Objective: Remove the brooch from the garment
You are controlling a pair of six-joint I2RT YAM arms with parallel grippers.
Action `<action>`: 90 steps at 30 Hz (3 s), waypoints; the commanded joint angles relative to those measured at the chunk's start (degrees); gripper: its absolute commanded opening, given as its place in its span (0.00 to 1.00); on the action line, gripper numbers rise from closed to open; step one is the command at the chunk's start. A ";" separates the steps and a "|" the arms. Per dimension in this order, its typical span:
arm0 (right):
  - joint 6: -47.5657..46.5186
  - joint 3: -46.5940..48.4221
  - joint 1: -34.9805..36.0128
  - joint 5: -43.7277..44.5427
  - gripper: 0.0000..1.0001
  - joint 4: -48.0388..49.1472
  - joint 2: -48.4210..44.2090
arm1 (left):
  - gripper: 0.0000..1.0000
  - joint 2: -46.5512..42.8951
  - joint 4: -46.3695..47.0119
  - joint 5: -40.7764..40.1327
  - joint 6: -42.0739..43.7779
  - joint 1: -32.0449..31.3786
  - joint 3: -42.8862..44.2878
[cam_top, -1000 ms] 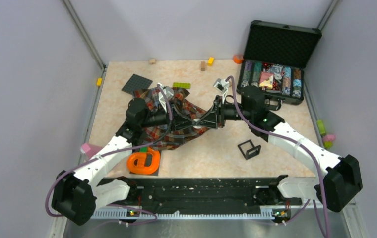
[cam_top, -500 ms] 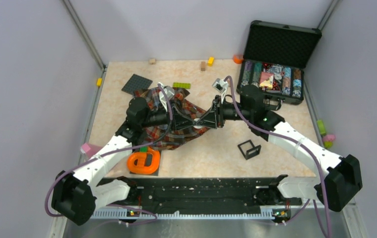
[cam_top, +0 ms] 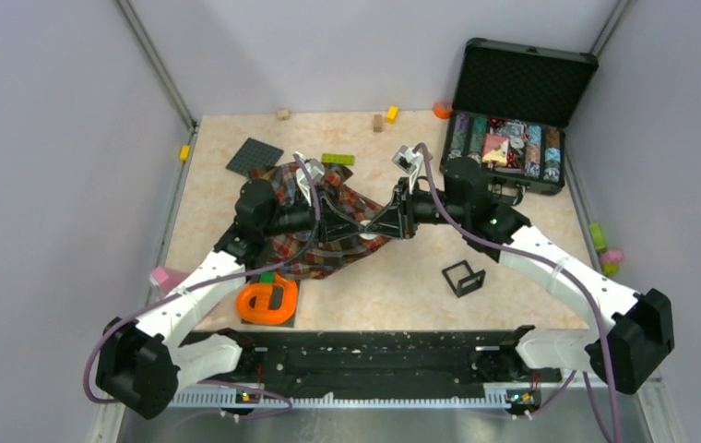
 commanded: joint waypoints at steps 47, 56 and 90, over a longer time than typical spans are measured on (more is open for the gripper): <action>6.77 1.53 -0.30 -1.36 0.00 3.87 -3.45 | 0.04 -2.83 20.79 3.08 -17.33 0.51 -1.27; 8.93 1.62 -1.86 -1.83 0.00 6.07 -3.42 | 0.24 -5.36 25.30 4.19 -19.12 0.54 -2.91; 13.64 0.83 -2.86 -2.71 0.00 11.19 -3.84 | 0.17 -3.62 26.03 6.92 -19.67 0.20 -3.99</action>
